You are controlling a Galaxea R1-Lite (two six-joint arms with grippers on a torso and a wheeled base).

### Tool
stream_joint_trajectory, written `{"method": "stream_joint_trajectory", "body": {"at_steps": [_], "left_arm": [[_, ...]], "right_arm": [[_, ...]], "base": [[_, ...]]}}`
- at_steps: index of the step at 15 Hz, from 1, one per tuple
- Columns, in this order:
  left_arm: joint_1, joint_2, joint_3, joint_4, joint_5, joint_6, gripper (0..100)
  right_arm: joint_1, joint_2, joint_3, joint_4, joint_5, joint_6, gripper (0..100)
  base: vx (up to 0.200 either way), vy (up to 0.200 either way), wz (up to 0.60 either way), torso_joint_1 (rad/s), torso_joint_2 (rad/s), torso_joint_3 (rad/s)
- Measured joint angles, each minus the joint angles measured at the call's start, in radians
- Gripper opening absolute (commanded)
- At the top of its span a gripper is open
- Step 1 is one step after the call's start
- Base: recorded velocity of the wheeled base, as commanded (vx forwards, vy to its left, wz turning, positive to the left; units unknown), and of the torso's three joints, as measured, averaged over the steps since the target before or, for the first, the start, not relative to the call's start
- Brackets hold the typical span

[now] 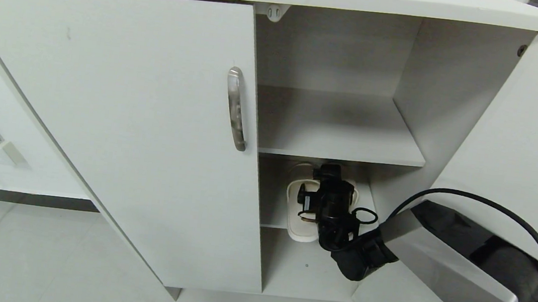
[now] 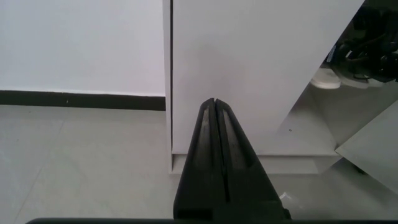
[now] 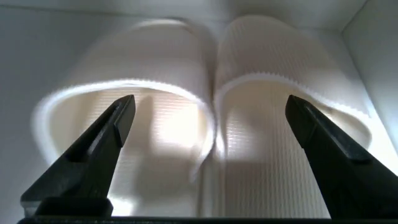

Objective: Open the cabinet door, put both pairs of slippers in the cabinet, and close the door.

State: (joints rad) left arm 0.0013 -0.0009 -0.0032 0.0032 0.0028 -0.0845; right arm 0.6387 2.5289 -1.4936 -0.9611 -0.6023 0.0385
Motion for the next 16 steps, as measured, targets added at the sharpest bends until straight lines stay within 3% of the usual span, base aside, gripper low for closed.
{"method": "stream_joint_trajectory", "body": {"at_steps": [10,13,16], "left_arm": [[0.000,0.000,0.000,0.000,-0.001,0.001,0],[-0.001,0.000,0.000,0.000,-0.001,0.001,0],[0.000,0.000,0.000,0.000,-0.001,0.002,0]], "right_arm": [[0.096,-0.261,0.608,-0.280,-0.001,-0.002,100],[0.126,-0.293,0.685,-0.322,0.000,-0.006,100],[0.132,-0.304,0.696,-0.324,-0.002,-0.006,100]], "base": [[0.000,0.000,0.00,0.000,0.00,0.000],[0.000,0.000,0.00,0.000,0.00,0.000],[-0.200,0.000,0.00,0.001,0.00,0.001]]}}
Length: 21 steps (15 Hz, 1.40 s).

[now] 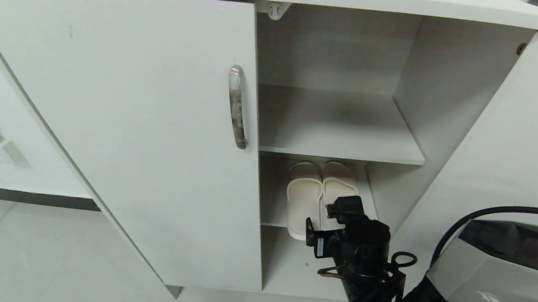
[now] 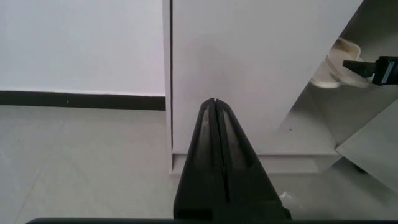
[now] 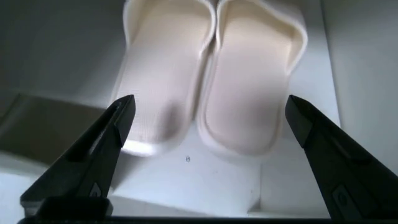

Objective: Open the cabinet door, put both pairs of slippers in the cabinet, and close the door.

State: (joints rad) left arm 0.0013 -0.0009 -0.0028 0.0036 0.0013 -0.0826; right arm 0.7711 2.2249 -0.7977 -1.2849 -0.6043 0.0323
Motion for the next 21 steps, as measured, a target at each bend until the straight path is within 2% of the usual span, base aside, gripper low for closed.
{"method": "stream_joint_trajectory", "body": {"at_steps": [6,21], "left_arm": [[0.000,0.000,0.000,-0.001,0.000,-0.002,0],[0.000,0.000,0.000,-0.001,0.000,-0.003,0]], "right_arm": [[0.006,-0.005,0.004,-0.022,0.000,-0.001,100],[0.010,-0.007,0.014,-0.025,0.001,-0.003,100]], "base": [[-0.200,0.000,0.00,0.002,0.00,0.006],[0.000,0.000,0.00,0.000,0.00,0.026]]}}
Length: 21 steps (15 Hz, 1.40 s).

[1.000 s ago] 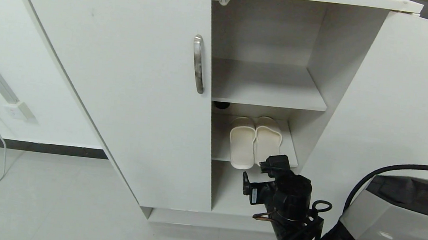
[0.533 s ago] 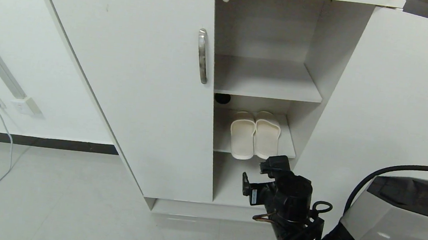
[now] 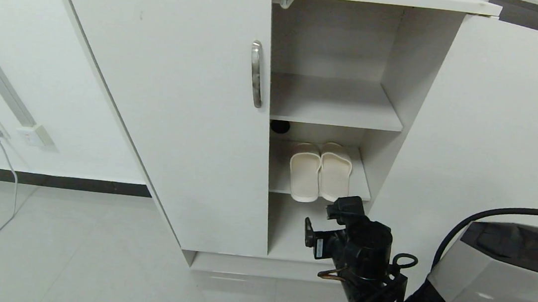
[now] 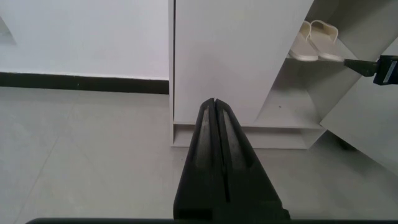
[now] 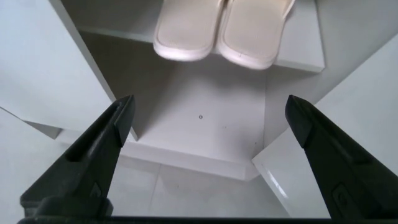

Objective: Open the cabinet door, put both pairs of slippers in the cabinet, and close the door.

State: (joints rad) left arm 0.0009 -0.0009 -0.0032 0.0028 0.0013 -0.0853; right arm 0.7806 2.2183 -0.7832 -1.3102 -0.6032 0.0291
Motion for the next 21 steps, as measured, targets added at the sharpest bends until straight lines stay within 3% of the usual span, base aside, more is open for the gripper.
{"method": "stream_joint_trajectory", "body": {"at_steps": [7,16,21], "left_arm": [[0.000,0.000,0.000,0.000,0.000,0.001,0],[0.000,0.000,0.000,0.000,0.000,0.002,0],[0.001,0.000,0.000,0.000,0.000,0.002,0]], "right_arm": [[-0.002,0.001,0.003,-0.016,0.000,0.000,100],[-0.011,0.020,0.015,-0.075,0.003,-0.029,100],[-0.020,0.035,0.027,-0.096,0.004,-0.035,100]], "base": [[0.000,0.000,0.00,0.003,0.00,0.180],[0.000,0.000,0.00,0.000,0.00,0.000],[0.000,0.200,0.00,0.004,0.00,0.002]]}}
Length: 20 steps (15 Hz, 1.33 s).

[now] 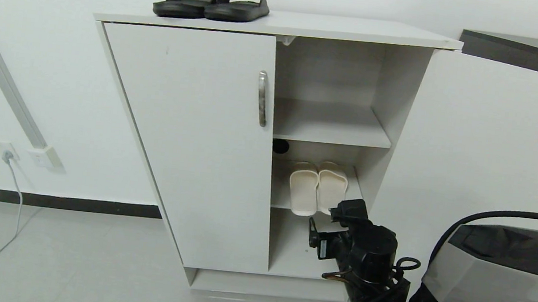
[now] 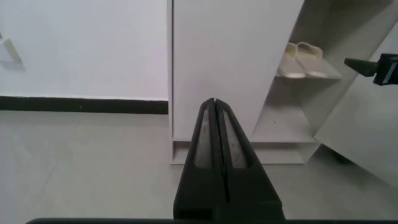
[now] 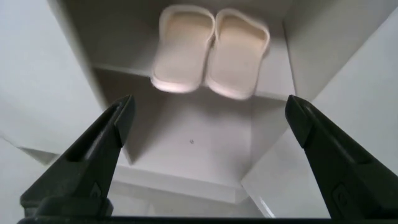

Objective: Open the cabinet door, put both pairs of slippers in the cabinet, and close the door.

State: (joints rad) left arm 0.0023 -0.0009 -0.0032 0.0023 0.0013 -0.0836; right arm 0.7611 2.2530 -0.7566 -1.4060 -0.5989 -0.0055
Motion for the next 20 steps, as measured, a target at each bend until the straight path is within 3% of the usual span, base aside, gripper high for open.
{"method": "stream_joint_trajectory", "body": {"at_steps": [15,20], "left_arm": [[-0.002,0.000,0.000,0.000,0.000,0.000,0],[0.000,0.000,0.000,0.001,0.000,0.000,0]], "right_arm": [[0.013,0.010,-0.001,-0.105,0.038,-0.063,100],[0.011,0.012,0.002,-0.104,0.053,-0.065,100]], "base": [[0.000,0.200,0.00,0.005,0.00,0.002],[0.000,0.000,0.00,0.000,0.00,0.000]]}}
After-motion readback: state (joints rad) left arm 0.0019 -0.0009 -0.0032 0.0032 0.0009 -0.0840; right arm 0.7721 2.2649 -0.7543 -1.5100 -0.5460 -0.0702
